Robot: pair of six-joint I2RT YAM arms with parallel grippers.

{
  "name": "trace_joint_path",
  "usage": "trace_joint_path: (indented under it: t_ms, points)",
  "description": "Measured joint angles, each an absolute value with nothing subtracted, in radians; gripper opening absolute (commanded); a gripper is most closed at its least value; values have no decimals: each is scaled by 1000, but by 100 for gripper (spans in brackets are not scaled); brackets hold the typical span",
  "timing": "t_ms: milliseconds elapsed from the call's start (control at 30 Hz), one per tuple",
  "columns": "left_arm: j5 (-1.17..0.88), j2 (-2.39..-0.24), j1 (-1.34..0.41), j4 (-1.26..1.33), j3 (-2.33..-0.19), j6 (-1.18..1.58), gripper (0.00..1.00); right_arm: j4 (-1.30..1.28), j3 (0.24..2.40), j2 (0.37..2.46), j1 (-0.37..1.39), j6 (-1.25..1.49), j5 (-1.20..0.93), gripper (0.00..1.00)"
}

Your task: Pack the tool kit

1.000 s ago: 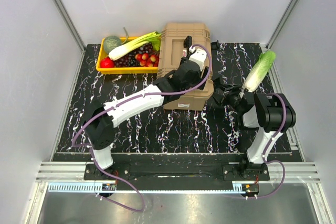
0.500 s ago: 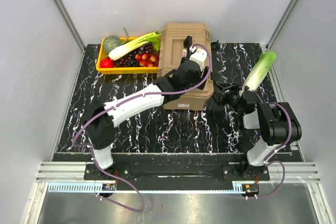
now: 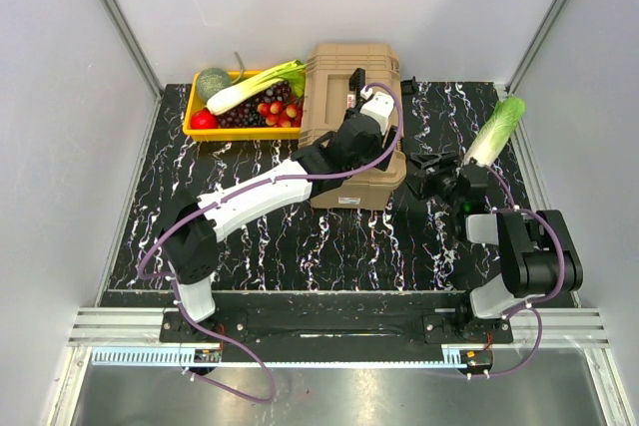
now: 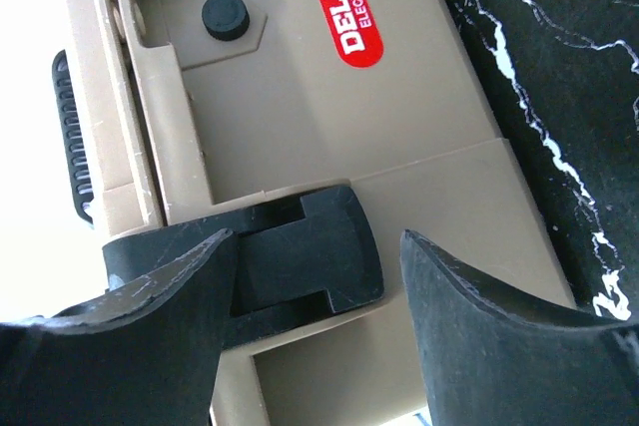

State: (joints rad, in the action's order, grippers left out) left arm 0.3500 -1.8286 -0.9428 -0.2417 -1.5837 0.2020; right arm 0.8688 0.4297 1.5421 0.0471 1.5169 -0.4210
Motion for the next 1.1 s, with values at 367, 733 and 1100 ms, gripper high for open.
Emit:
trace_joint_path:
  t_ms: [367, 733, 1100]
  points:
    - [348, -1833, -942, -250, -1592, 202, 72, 947, 392, 1578, 77, 1588, -356, 89]
    - [346, -1842, -941, -263, -1609, 203, 71, 1254, 336, 1747, 141, 1864, -268, 71]
    - [347, -1842, -941, -264, -1610, 203, 71, 1255, 336, 1738, 159, 1915, -206, 47]
